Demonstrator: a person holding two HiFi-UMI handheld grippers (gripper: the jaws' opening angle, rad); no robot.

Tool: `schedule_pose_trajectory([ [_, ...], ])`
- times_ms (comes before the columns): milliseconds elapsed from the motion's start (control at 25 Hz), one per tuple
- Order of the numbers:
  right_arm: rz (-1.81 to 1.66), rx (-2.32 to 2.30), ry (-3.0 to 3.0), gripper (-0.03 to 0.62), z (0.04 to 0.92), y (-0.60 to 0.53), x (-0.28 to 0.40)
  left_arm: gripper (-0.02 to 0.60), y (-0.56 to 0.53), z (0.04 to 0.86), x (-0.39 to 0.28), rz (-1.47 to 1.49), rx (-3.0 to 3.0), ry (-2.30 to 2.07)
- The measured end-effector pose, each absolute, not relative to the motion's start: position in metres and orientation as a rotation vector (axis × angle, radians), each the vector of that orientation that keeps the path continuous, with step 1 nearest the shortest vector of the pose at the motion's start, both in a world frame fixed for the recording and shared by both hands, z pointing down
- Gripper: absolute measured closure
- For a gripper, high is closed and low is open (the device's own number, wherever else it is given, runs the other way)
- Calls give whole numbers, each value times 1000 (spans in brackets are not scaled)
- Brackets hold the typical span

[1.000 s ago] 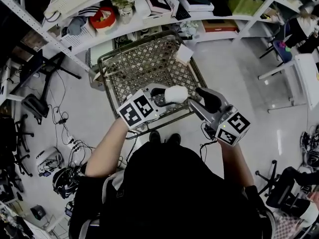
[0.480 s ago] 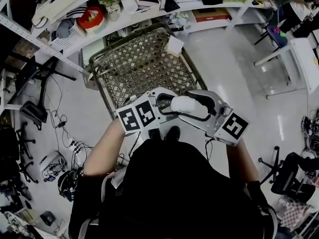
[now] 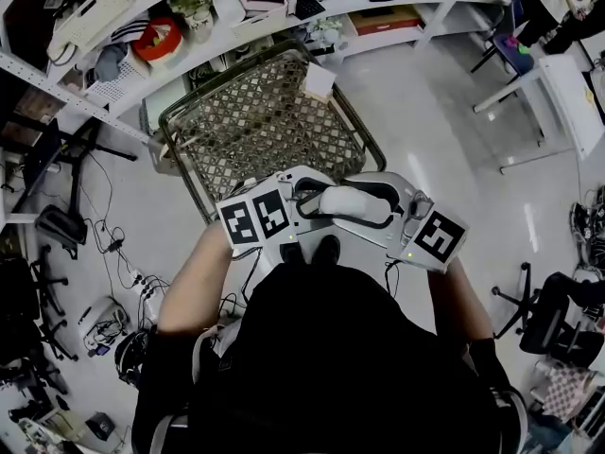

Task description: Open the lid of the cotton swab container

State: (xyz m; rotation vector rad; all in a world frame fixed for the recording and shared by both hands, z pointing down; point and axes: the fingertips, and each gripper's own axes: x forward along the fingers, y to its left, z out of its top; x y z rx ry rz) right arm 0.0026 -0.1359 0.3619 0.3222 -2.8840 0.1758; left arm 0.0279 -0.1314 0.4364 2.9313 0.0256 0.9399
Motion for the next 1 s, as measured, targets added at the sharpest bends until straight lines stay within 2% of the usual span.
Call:
schedule_pose_trajectory([
  [320,-47,325,-2823,375,359,-137,-3,385,-133,441,23,863,2833,-4],
  [640,201,309,-3006,372,332,-140,-1,385,-148,443,14,917,2841,-120],
  [800,216,316,-3078,461,321,-144,4,385,-160,439,10,890,2837,-192],
  [1000,198,315,-3082,474,324,-143,6,385,-174,430,6,841,2832,-292],
])
